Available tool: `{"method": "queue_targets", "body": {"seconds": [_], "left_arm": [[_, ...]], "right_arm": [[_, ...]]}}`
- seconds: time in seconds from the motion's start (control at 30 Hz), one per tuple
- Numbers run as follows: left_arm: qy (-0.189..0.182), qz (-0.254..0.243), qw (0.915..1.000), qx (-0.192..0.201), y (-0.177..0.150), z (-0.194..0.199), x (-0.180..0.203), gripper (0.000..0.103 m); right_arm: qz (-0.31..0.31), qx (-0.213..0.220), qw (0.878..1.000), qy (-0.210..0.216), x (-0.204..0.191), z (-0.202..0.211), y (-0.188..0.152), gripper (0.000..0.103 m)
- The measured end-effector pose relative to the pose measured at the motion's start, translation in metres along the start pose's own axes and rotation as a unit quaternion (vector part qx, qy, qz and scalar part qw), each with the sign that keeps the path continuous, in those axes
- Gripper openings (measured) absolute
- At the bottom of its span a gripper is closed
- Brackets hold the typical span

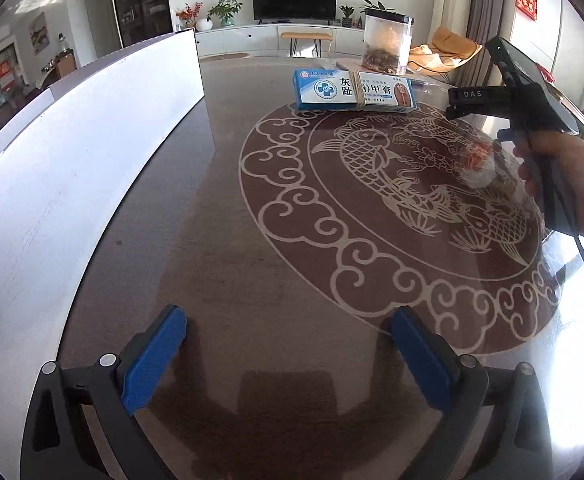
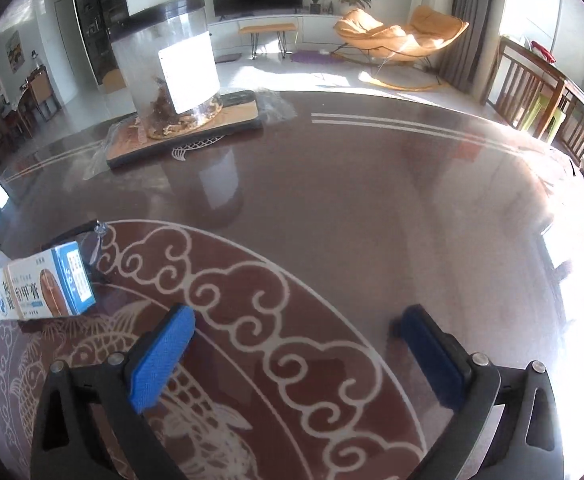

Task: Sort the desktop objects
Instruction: 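Move both tools back over the table, then lower the left tool onto the blue-and-white medicine box and close it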

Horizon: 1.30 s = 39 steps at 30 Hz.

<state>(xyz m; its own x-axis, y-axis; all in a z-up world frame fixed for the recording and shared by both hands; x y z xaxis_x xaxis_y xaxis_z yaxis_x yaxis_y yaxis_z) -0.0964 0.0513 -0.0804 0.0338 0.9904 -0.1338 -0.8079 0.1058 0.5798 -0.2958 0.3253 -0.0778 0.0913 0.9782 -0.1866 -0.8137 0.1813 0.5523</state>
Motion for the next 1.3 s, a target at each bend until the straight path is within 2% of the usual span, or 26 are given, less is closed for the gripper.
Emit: {"method": "queue_targets", "body": {"seconds": [0.07, 0.13, 0.17, 0.2, 0.23, 0.27, 0.3, 0.33, 0.4, 0.47, 0.6, 0.7, 0.8, 1.0, 1.07, 1.2, 1.3], "left_arm": [[-0.001, 0.000, 1.0000, 0.000, 0.000, 0.000, 0.000, 0.103], [-0.002, -0.001, 1.0000, 0.000, 0.000, 0.000, 0.000, 0.103], [-0.002, -0.001, 1.0000, 0.000, 0.000, 0.000, 0.000, 0.103], [-0.002, -0.001, 1.0000, 0.000, 0.000, 0.000, 0.000, 0.103], [-0.003, 0.000, 1.0000, 0.001, 0.000, 0.000, 0.001, 0.103], [-0.003, 0.001, 1.0000, 0.001, 0.000, 0.000, 0.001, 0.103], [-0.004, 0.002, 1.0000, 0.001, 0.000, 0.001, 0.001, 0.103], [-0.004, 0.003, 1.0000, 0.001, 0.000, 0.001, 0.001, 0.103], [-0.003, 0.002, 1.0000, 0.001, 0.000, 0.001, 0.002, 0.103], [-0.001, 0.000, 1.0000, 0.000, 0.000, 0.001, 0.003, 0.103], [0.000, 0.002, 1.0000, 0.000, 0.000, 0.001, 0.003, 0.103], [0.002, 0.006, 1.0000, 0.000, 0.000, 0.000, 0.000, 0.103], [0.003, 0.008, 1.0000, -0.001, 0.000, -0.001, -0.002, 0.103], [0.008, 0.014, 0.9999, -0.004, 0.001, -0.001, -0.004, 0.103], [0.024, 0.039, 0.9989, -0.013, 0.003, -0.003, -0.008, 0.103], [0.064, 0.110, 0.9909, -0.046, 0.017, -0.014, -0.011, 0.103], [0.046, 0.153, 0.9857, -0.055, 0.045, -0.023, -0.001, 0.103]], "right_arm": [[0.002, 0.002, 0.999, 0.049, -0.027, -0.007, 0.010, 0.103], [0.058, -0.013, 0.986, 0.158, -0.072, -0.006, 0.005, 0.093], [0.114, -0.040, 0.967, 0.225, -0.102, 0.000, -0.007, 0.088], [0.171, -0.067, 0.942, 0.280, -0.127, 0.010, -0.025, 0.086], [0.221, -0.092, 0.920, 0.311, -0.146, 0.022, -0.046, 0.086], [0.255, -0.110, 0.905, 0.321, -0.155, 0.033, -0.065, 0.086], [0.274, -0.120, 0.897, 0.325, -0.159, 0.043, -0.081, 0.086], [0.283, -0.121, 0.895, 0.323, -0.158, 0.052, -0.094, 0.086], [0.290, -0.113, 0.901, 0.302, -0.149, 0.063, -0.112, 0.087], [0.304, -0.097, 0.913, 0.256, -0.136, 0.068, -0.125, 0.087], [0.299, -0.064, 0.934, 0.186, -0.103, 0.070, -0.128, 0.092], [0.278, -0.052, 0.944, 0.170, -0.092, 0.076, -0.135, 0.101], [0.286, -0.038, 0.944, 0.161, -0.085, 0.075, -0.133, 0.103], [0.283, -0.038, 0.945, 0.161, -0.085, 0.076, -0.133, 0.103], [0.283, -0.038, 0.945, 0.161, -0.085, 0.076, -0.134, 0.103], [0.283, -0.038, 0.945, 0.161, -0.085, 0.077, -0.135, 0.103], [0.283, -0.038, 0.945, 0.161, -0.085, 0.077, -0.134, 0.103]]}}
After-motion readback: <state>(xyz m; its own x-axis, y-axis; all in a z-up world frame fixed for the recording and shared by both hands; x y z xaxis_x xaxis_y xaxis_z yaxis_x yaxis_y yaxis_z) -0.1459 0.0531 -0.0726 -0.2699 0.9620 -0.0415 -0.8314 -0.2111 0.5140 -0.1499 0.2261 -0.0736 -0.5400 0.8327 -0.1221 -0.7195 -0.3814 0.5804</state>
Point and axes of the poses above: each gripper's, at about its wrist camera, not at the fingertips, and z roughly against the way its jaws point, x to its right, y to its top, the point moved 6 cm from there along -z, roughly the way its jaws point, and after that the axes turned 9 degrees about y, right-handed, at the moved point
